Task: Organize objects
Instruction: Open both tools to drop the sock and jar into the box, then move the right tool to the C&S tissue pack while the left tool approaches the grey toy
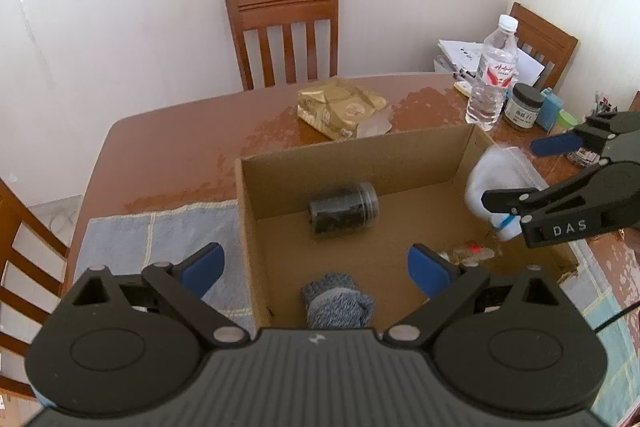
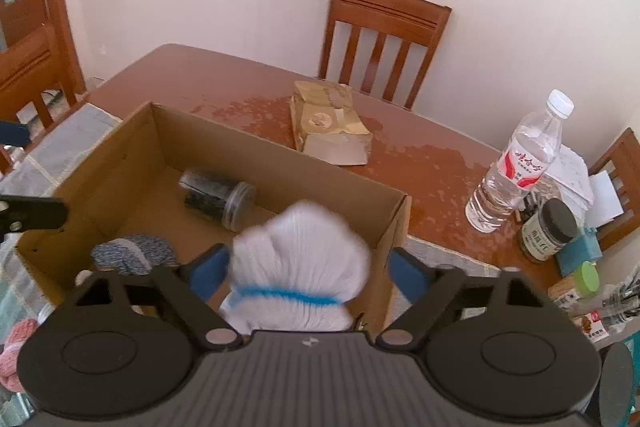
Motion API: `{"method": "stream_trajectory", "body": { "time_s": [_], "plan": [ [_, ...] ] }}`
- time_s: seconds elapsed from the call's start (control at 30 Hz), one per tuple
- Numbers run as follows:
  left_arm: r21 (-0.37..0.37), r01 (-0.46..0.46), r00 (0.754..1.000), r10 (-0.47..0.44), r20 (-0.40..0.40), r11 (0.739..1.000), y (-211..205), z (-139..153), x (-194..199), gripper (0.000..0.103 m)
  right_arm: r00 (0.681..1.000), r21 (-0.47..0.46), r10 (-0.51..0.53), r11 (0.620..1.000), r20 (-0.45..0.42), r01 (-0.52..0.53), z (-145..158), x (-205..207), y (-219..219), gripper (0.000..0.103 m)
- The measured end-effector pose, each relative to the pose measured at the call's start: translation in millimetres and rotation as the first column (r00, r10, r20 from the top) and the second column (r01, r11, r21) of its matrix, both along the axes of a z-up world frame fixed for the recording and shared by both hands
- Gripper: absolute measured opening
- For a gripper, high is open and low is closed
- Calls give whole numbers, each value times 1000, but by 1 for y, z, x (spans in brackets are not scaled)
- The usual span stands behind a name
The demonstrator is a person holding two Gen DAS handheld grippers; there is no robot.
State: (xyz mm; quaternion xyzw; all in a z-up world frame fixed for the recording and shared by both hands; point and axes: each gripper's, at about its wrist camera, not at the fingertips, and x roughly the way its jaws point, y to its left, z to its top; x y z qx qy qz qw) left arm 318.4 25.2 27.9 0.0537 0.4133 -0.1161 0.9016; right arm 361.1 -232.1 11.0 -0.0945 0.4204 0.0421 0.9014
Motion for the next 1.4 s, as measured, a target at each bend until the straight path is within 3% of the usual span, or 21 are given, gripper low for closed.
{"method": "stream_trajectory", "body": {
  "time_s": [0.7, 1.03, 1.4],
  "plan": [
    [35, 15, 1000, -15, -4, 999, -6, -5, -50, 99, 999, 51, -29, 998, 43, 26, 12, -80, -1, 103],
    [22, -105, 994, 105, -9, 994, -10, -11, -97, 99, 999, 133, -19, 991, 28, 15, 2, -125, -16, 103],
    [66, -261, 964, 263, -28, 963, -14, -37, -155, 99, 998, 210, -43, 976, -35, 50, -33, -150, -34, 103]
  ]
}}
